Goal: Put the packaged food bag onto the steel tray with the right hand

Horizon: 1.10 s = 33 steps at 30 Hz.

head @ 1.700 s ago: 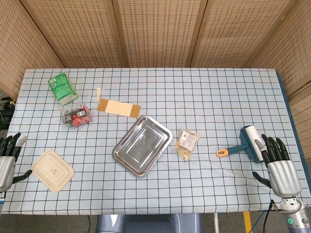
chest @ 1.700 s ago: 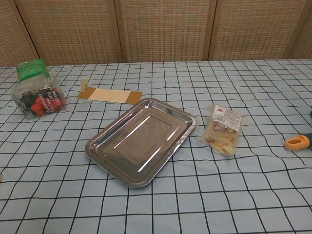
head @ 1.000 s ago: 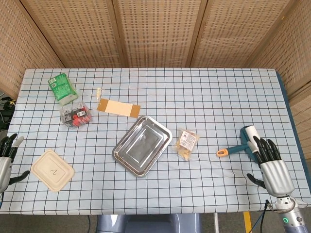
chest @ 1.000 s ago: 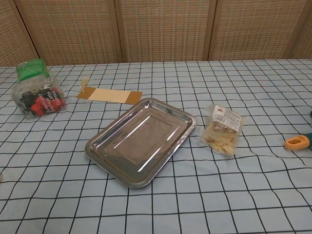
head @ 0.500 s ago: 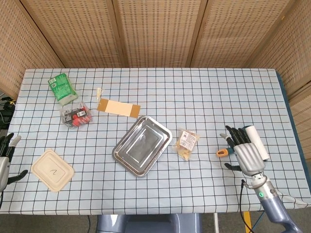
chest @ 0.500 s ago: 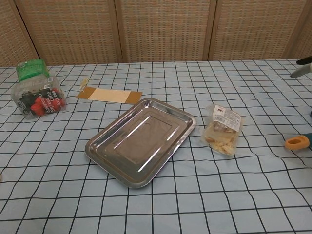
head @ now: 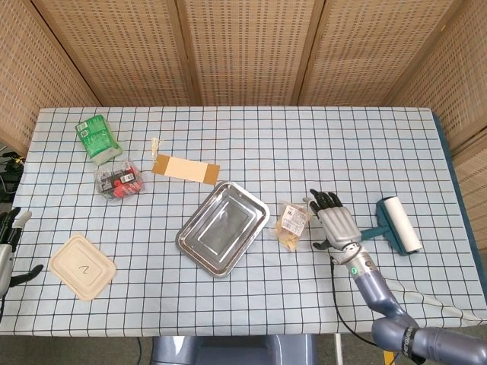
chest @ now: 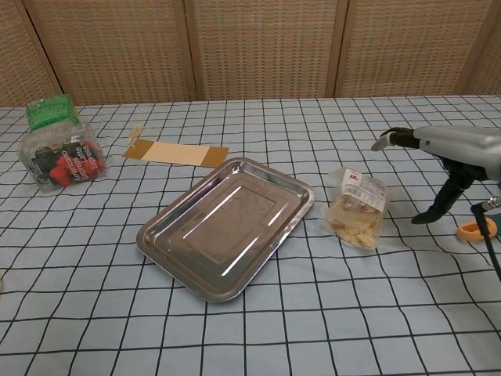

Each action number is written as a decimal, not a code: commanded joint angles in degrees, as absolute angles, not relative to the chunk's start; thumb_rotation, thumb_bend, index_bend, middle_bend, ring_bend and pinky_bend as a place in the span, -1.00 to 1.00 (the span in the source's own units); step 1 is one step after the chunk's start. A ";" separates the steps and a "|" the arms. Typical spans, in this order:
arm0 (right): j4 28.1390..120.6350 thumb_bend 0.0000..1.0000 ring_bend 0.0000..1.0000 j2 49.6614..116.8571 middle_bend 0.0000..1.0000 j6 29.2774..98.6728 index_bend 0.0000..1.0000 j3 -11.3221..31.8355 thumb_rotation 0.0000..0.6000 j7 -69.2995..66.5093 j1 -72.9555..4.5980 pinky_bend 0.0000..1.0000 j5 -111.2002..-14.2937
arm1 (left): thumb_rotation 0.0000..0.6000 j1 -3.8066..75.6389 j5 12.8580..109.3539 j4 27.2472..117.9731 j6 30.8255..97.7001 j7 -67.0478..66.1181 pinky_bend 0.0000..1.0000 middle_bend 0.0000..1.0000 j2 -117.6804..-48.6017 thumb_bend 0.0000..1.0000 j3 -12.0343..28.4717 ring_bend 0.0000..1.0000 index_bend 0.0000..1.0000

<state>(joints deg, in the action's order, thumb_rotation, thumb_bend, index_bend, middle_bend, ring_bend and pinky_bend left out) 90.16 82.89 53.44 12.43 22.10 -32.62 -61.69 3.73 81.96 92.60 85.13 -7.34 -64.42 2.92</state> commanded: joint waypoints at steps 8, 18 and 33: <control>86.47 -0.85 -1.00 87.91 -1.00 52.30 -0.73 11.87 1.00 23.87 -36.09 -1.00 -59.38 | 1.00 4.04 81.05 92.23 84.00 -6.99 -1.00 -1.00 -64.60 -0.92 3.07 -1.00 -1.00; 77.80 -0.53 -0.87 93.42 -0.77 52.47 -0.44 10.30 1.00 19.40 -37.21 -0.52 -62.23 | 1.00 4.30 80.36 91.80 83.05 -5.53 -1.00 -1.00 -64.50 -0.92 3.26 -1.00 -1.00; 77.49 -0.17 0.08 96.34 0.10 60.13 0.35 10.15 1.00 13.63 -36.67 0.40 -72.09 | 1.00 4.41 80.32 91.16 83.14 -4.41 -1.00 -1.00 -64.97 -0.91 3.51 -1.00 -1.00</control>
